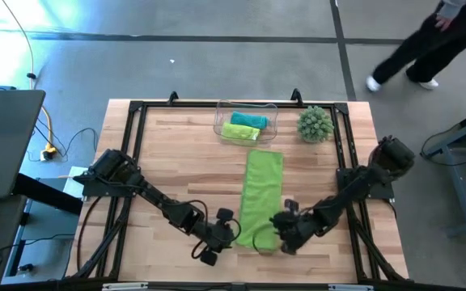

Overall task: Roll microfiber towels into tight, uniform cylinder then place into a basket
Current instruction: Roll the green microfiber cloth

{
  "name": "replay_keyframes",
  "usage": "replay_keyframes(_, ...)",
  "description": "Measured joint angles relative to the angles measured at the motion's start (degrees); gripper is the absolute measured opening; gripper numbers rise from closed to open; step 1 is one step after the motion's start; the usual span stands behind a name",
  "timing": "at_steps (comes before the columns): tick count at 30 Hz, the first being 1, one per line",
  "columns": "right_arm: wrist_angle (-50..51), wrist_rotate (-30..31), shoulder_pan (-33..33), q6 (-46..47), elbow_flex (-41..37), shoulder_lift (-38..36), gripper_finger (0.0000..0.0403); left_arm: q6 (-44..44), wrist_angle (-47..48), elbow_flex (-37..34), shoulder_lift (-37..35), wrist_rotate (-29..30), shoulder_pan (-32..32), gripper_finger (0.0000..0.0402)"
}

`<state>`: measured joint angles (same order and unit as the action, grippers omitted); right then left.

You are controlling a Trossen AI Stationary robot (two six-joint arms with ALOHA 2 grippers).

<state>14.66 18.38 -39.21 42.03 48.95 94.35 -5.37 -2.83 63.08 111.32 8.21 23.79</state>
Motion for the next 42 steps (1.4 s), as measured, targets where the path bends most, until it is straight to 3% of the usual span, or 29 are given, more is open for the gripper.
replay_keyframes(9,-5.52,0.59,-7.38,-20.34,0.0,3.63,0.0135,20.3,1.31,0.01,-0.12,4.78,0.0,0.014)
replay_keyframes(16,-11.47,8.68,-8.47,-29.13,0.0,7.14,0.0135,28.46,1.25,0.01,-0.12,5.55,0.04,0.014)
replay_keyframes(27,-12.42,7.66,-8.47,-30.26,0.04,7.64,0.0135,30.66,-1.73,0.01,-0.09,4.85,0.65,0.014)
replay_keyframes(33,-14.53,7.66,-8.56,-30.08,0.09,8.08,0.0135,32.87,-7.57,-0.01,4.33,5.84,0.67,0.014)
replay_keyframes(42,-15.34,8.15,-9.02,-29.45,0.11,8.94,0.0135,33.16,-8.48,0.01,7.09,8.27,1.45,0.014)
